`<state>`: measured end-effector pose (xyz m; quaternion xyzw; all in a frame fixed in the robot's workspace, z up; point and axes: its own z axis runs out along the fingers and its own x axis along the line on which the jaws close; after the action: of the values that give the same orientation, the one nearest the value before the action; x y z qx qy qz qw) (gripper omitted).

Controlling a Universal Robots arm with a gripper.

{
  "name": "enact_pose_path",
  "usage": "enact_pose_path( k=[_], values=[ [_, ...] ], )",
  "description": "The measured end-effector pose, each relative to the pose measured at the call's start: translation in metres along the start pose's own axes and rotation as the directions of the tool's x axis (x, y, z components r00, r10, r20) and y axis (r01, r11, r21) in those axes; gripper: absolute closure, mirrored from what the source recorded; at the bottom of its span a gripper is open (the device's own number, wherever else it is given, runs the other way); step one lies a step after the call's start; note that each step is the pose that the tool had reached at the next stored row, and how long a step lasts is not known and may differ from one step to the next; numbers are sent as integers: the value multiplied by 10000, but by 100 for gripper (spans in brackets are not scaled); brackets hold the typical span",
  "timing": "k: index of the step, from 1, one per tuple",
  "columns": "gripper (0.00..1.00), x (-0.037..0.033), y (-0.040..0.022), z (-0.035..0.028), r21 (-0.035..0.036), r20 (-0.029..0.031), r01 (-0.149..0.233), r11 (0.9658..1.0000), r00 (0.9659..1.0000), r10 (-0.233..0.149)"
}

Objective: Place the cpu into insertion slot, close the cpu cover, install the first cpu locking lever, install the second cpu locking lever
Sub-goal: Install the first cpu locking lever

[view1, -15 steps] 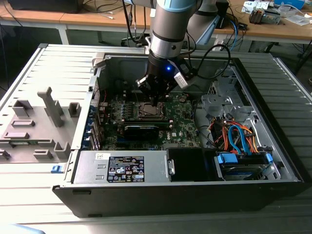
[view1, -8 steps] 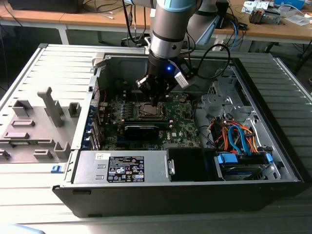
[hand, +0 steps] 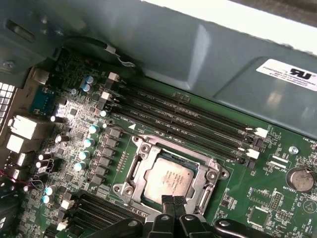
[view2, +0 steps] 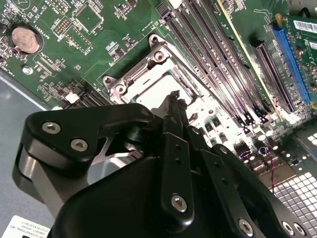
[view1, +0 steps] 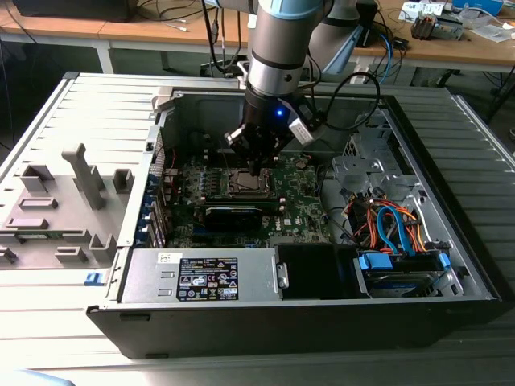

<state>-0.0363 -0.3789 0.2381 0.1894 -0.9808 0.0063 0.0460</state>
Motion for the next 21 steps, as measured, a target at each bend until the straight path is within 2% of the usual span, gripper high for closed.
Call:
enact_pose_path(
  k=[11,21],
  values=[
    [89,0,0,0,39,-3,413,9991,9991,-413],
    [89,0,0,0,76,-7,810,9967,9967,-810]
  ],
)
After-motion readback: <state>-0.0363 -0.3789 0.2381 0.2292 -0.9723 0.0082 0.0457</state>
